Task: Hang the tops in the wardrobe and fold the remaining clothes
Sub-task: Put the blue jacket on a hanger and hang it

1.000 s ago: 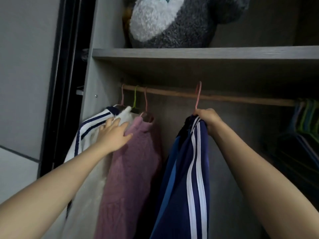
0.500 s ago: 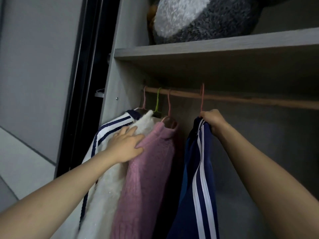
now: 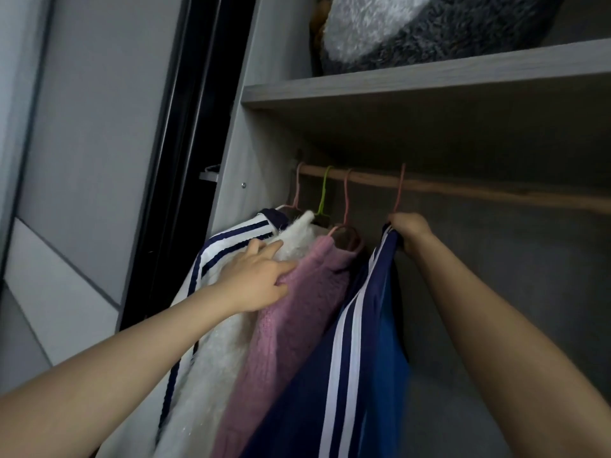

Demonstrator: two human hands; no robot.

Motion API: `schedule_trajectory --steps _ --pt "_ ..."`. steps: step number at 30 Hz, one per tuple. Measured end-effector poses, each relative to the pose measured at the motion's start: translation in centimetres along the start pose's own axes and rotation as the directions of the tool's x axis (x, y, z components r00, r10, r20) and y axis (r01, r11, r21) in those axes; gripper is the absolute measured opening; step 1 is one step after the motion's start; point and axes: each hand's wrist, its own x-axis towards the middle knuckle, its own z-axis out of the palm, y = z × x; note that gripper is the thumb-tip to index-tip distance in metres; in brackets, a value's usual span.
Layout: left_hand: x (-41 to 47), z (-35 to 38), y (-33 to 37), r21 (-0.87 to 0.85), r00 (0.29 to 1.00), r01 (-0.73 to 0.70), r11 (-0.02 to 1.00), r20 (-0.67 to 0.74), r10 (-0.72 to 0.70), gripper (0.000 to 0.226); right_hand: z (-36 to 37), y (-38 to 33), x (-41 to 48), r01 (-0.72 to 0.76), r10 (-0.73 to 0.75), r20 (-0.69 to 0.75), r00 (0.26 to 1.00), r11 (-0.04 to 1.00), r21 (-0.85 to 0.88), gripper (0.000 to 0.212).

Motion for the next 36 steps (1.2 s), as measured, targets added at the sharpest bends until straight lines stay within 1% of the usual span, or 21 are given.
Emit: schedule_trajectory --steps 1,4,7,9,13,15,17,19,21,23,24,26,27,28,29,31,33,35,36 --pt "0.0 -0.1 -0.1 -0.002 1.000 0.007 1.000 0.006 -0.007 0.050 0.3 0.7 0.3 0.003 -0.003 0.012 1.000 1.000 -0.013 0.017" --pt "0.0 -0.2 -0.3 0.001 1.000 0.021 1.000 0.006 -0.021 0.052 1.5 1.9 0.4 0.026 -0.024 0.041 0.999 0.999 -0.042 0.012" --pt "-0.1 -0.1 -0.2 -0.010 1.000 0.023 1.000 -0.003 -0.024 0.052 2.7 1.9 0.5 0.054 -0.052 0.044 0.998 0.998 -0.030 0.020" --pt "-0.2 -0.1 -0.1 -0.020 1.000 0.021 1.000 -0.006 -0.021 0.049 3.6 1.8 0.5 0.070 -0.067 0.045 0.997 0.996 -0.059 0.022" --pt "-0.2 0.2 0.0 -0.024 1.000 0.010 1.000 -0.002 -0.010 0.048 5.4 1.6 0.4 0.095 -0.089 0.045 0.995 0.983 -0.158 0.009" --pt "0.0 0.3 0.0 -0.069 1.000 0.007 0.998 -0.010 -0.008 0.045 5.8 1.6 0.3 0.097 -0.091 0.036 0.995 0.974 -0.204 0.012" --pt "0.0 0.2 -0.2 -0.170 0.999 0.021 0.985 -0.033 -0.027 0.040 5.9 1.5 0.3 0.098 -0.091 0.036 0.995 0.959 -0.265 0.008" --pt "0.0 0.2 -0.4 -0.257 0.997 0.039 0.966 -0.057 -0.055 0.034 5.7 1.5 0.2 0.098 -0.095 0.027 0.995 0.939 -0.330 0.010" --pt "0.0 0.0 -0.4 -0.285 0.994 0.073 0.956 -0.057 -0.093 0.036 5.3 1.6 0.1 0.108 -0.109 0.021 0.994 0.923 -0.370 0.017" --pt "-0.1 -0.4 0.1 -0.253 0.991 0.102 0.962 -0.061 -0.121 0.044 4.5 2.0 -0.3 0.123 -0.112 0.052 0.992 0.917 -0.380 0.032" --pt "-0.1 -0.6 0.6 -0.234 0.987 0.104 0.967 -0.094 -0.129 0.048 3.9 2.3 -0.6 0.139 -0.120 0.073 0.990 0.911 -0.389 0.040" --pt "0.1 -1.4 2.0 -0.246 0.971 0.065 0.967 -0.207 -0.118 0.051 2.3 2.9 -1.4 0.184 -0.155 0.101 0.983 0.880 -0.438 0.055" --pt "0.1 -2.0 3.1 -0.270 0.961 0.020 0.963 -0.259 -0.092 0.050 1.3 3.3 -1.9 0.206 -0.177 0.105 0.979 0.847 -0.491 0.059" --pt "0.1 -2.5 4.4 -0.283 0.952 -0.039 0.958 -0.303 -0.051 0.048 0.2 3.6 -2.5 0.225 -0.203 0.103 0.974 0.792 -0.568 0.063" --pt "0.0 -2.9 5.8 -0.281 0.941 -0.105 0.954 -0.339 0.004 0.045 -1.3 3.9 -3.2 0.233 -0.226 0.097 0.969 0.717 -0.657 0.065" --pt "-0.3 -3.5 8.3 -0.238 0.909 -0.239 0.942 -0.397 0.130 0.041 -4.8 3.8 -4.4 0.231 -0.255 0.108 0.961 0.526 -0.819 0.064" --pt "-0.5 -3.6 10.5 -0.184 0.877 -0.351 0.918 -0.408 0.253 0.043 -9.4 2.9 -6.1 0.189 -0.289 0.084 0.954 0.356 -0.915 0.054" --pt "-0.1 -3.3 12.4 -0.157 0.873 -0.395 0.905 -0.371 0.317 0.043 -14.2 1.6 -7.9 0.098 -0.358 0.009 0.934 0.229 -0.968 0.044" --pt "0.2 -2.9 13.7 -0.175 0.878 -0.408 0.896 -0.343 0.333 0.042 -16.8 1.2 -9.3 0.035 -0.394 -0.032 0.918 0.161 -0.986 0.040"
